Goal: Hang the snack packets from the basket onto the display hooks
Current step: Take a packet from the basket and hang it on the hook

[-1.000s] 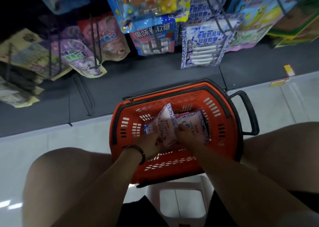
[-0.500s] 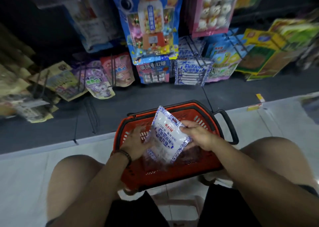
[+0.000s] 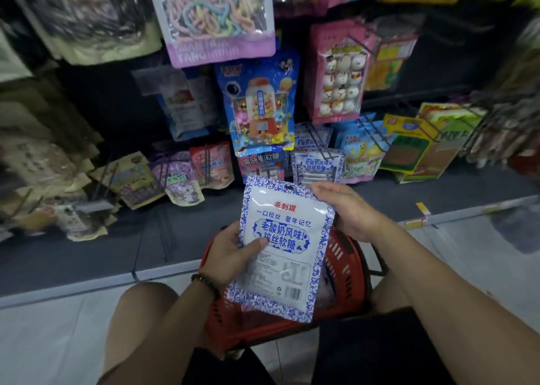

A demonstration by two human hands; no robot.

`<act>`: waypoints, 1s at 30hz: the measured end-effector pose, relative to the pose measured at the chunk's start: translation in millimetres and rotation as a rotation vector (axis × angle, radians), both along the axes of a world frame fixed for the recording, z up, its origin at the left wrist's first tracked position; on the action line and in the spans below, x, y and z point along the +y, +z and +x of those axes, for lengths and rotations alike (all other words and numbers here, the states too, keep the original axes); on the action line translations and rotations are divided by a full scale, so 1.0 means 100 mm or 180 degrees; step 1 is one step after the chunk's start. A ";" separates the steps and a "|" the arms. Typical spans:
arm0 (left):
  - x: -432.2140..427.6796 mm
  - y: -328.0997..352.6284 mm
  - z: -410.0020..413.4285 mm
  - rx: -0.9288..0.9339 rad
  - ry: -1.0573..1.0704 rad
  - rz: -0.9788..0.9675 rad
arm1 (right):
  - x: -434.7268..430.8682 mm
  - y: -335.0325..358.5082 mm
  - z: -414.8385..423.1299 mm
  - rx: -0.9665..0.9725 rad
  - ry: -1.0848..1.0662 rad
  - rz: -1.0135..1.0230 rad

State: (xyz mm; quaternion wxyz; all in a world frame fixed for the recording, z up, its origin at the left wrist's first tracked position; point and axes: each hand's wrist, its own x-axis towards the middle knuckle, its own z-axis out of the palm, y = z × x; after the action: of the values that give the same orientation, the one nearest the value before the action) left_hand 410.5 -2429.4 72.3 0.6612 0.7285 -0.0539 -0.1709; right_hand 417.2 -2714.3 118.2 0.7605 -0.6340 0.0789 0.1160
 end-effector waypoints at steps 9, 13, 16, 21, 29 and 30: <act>-0.26 0.27 -0.02 -0.0236 0.0813 -0.0061 | 0.38 -0.42 -0.48 -0.0392 -0.0286 -0.0286; -0.24 0.27 0.03 -0.0031 0.0759 -0.0258 | 0.39 -0.38 -0.46 -0.0321 -0.0452 -0.0194; -0.23 0.25 0.01 -0.0307 0.1185 0.0093 | 0.39 -0.34 -0.42 -0.0381 -0.0660 -0.0280; -0.49 0.25 -0.23 -0.0979 0.0464 0.0724 | 0.54 -0.18 -0.39 -0.0699 -0.0841 -0.0625; -0.59 0.38 -0.10 -0.0331 0.0613 -0.0555 | 0.76 -0.14 -0.47 -0.1377 0.0102 -0.1496; -0.55 0.38 -0.08 -0.0283 0.0635 -0.0489 | 0.70 -0.15 -0.46 -0.1360 -0.0127 -0.1551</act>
State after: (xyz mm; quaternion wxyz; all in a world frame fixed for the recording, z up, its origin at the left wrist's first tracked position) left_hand 402.5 -2484.7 110.6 0.7257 0.6843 -0.0234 -0.0672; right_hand 371.2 -2643.9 102.8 0.5878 -0.8058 -0.0446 -0.0569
